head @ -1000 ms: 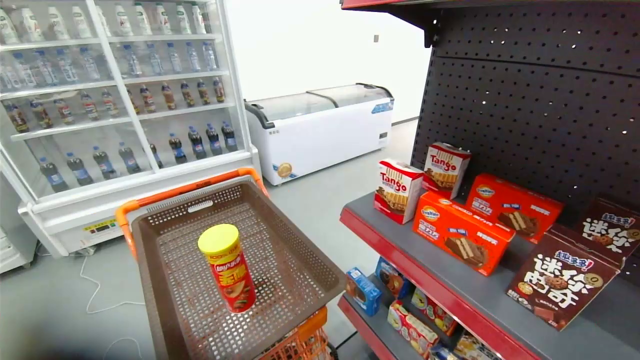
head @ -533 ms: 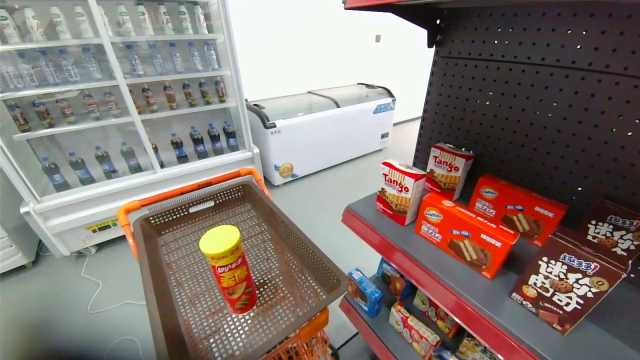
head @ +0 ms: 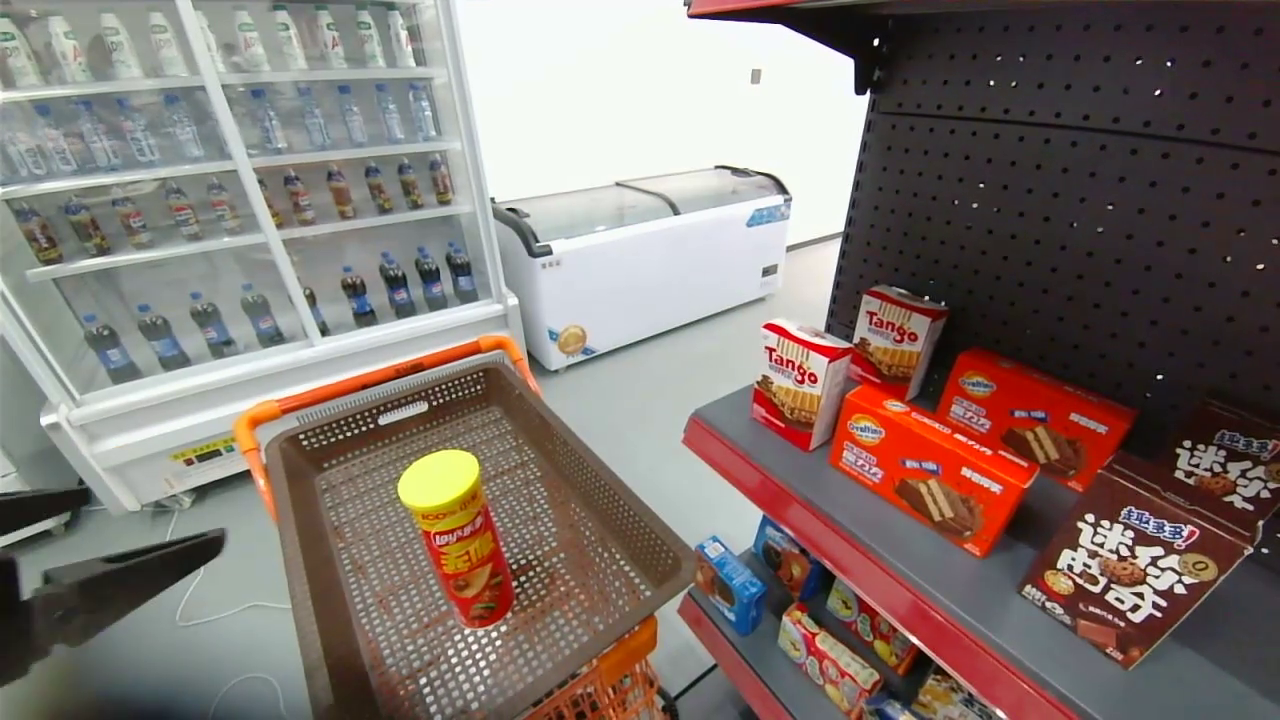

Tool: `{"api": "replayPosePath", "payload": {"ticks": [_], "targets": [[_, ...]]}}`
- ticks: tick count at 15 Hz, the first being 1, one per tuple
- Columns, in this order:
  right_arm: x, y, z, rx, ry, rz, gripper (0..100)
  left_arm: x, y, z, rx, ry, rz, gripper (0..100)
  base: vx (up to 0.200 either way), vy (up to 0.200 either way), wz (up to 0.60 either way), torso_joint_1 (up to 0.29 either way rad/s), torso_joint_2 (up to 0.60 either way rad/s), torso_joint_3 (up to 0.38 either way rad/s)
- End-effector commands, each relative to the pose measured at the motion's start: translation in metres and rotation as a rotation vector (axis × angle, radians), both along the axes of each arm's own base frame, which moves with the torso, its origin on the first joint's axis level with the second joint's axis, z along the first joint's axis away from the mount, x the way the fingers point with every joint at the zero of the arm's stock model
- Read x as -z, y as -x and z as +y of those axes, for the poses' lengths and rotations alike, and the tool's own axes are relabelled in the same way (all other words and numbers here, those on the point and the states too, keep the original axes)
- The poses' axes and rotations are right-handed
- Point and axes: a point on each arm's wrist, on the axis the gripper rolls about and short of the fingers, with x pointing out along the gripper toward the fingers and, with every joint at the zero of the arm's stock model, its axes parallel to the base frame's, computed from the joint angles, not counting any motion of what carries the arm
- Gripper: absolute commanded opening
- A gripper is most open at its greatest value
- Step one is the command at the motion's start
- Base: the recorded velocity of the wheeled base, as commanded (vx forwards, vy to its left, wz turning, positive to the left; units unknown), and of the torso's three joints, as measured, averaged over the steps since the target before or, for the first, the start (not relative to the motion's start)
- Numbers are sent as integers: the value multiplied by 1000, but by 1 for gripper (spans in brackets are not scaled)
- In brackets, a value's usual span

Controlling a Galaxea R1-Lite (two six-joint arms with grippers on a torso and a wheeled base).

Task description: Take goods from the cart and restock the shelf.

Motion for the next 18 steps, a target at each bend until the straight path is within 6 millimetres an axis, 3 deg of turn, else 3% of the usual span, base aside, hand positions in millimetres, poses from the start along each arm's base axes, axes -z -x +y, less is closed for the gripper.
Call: {"api": "replayPosePath", "payload": {"ticks": [1, 2, 3, 5, 6, 8, 18], "targets": [[0, 0, 0, 0, 0, 0, 100, 32, -56, 0, 101, 37, 173, 100, 0, 0, 0, 0, 0, 0], [0, 0, 0, 0, 0, 0, 100, 32, -56, 0, 101, 37, 173, 100, 0, 0, 0, 0, 0, 0], [0, 0, 0, 0, 0, 0, 100, 53, -79, -1, 166, -2, 159, 100, 0, 0, 0, 0, 0, 0], [0, 0, 0, 0, 0, 0, 100, 73, -89, -5, 199, -14, 121, 100, 0, 0, 0, 0, 0, 0], [0, 0, 0, 0, 0, 0, 100, 97, -93, -11, 222, -24, 83, 100, 0, 0, 0, 0, 0, 0], [0, 0, 0, 0, 0, 0, 100, 125, -97, -14, 225, -29, 98, 100, 0, 0, 0, 0, 0, 0], [0, 0, 0, 0, 0, 0, 100, 164, -135, -12, 203, -18, 148, 100, 0, 0, 0, 0, 0, 0]]}}
